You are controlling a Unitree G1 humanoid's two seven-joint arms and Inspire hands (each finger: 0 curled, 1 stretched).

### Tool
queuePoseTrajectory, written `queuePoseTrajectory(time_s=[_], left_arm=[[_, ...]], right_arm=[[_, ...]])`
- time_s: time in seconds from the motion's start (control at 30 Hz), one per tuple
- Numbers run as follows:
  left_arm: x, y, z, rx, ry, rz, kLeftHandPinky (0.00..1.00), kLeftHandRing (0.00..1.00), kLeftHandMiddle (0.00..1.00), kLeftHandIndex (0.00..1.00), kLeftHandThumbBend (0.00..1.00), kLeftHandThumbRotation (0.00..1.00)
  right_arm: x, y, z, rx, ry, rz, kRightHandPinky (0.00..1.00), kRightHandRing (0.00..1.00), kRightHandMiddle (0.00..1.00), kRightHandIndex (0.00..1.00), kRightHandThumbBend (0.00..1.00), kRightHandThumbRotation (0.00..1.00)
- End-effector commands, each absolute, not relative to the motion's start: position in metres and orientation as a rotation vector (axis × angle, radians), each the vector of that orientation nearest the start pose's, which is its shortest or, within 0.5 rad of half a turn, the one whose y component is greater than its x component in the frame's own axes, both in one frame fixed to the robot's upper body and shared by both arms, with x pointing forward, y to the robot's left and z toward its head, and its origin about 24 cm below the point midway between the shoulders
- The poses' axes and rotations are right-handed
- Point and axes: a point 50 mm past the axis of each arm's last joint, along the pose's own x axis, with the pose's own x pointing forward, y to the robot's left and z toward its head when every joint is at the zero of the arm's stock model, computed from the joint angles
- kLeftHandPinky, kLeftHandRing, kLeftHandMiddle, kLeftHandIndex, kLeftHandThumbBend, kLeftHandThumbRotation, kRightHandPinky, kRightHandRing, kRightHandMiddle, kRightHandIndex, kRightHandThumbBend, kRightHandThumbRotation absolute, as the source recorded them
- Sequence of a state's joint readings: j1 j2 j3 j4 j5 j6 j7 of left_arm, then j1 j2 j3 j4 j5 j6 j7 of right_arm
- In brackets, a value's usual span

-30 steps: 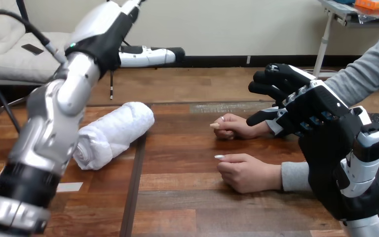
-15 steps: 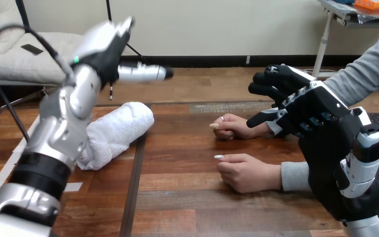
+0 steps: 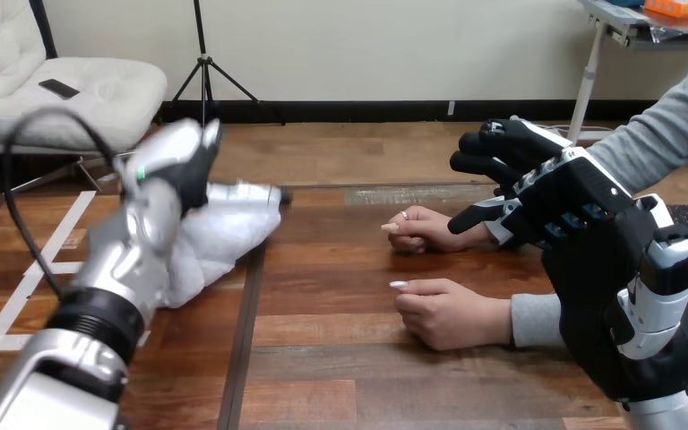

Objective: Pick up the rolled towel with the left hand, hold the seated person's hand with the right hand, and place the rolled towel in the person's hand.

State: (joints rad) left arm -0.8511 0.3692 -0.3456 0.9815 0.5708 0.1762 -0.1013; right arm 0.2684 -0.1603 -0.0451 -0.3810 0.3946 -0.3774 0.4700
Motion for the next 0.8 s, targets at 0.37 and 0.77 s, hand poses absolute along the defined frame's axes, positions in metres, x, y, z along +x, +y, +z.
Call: queuePoseTrajectory(time_s=[0.37,0.77], left_arm=[[0.407,0.182,0.101,1.261,0.345,-0.109,1.00,1.00,1.00,1.00,0.93,0.72],[0.403,0.187,0.092,1.253,0.421,-0.110,1.00,1.00,1.00,1.00,0.95,0.75]], right_arm=[[0.191,-0.176,0.124,0.086,-0.604,0.389,0.56,0.80,0.80,0.78,0.86,0.98],[0.192,-0.176,0.124,0.084,-0.607,0.394,0.56,0.81,0.80,0.78,0.88,0.99]])
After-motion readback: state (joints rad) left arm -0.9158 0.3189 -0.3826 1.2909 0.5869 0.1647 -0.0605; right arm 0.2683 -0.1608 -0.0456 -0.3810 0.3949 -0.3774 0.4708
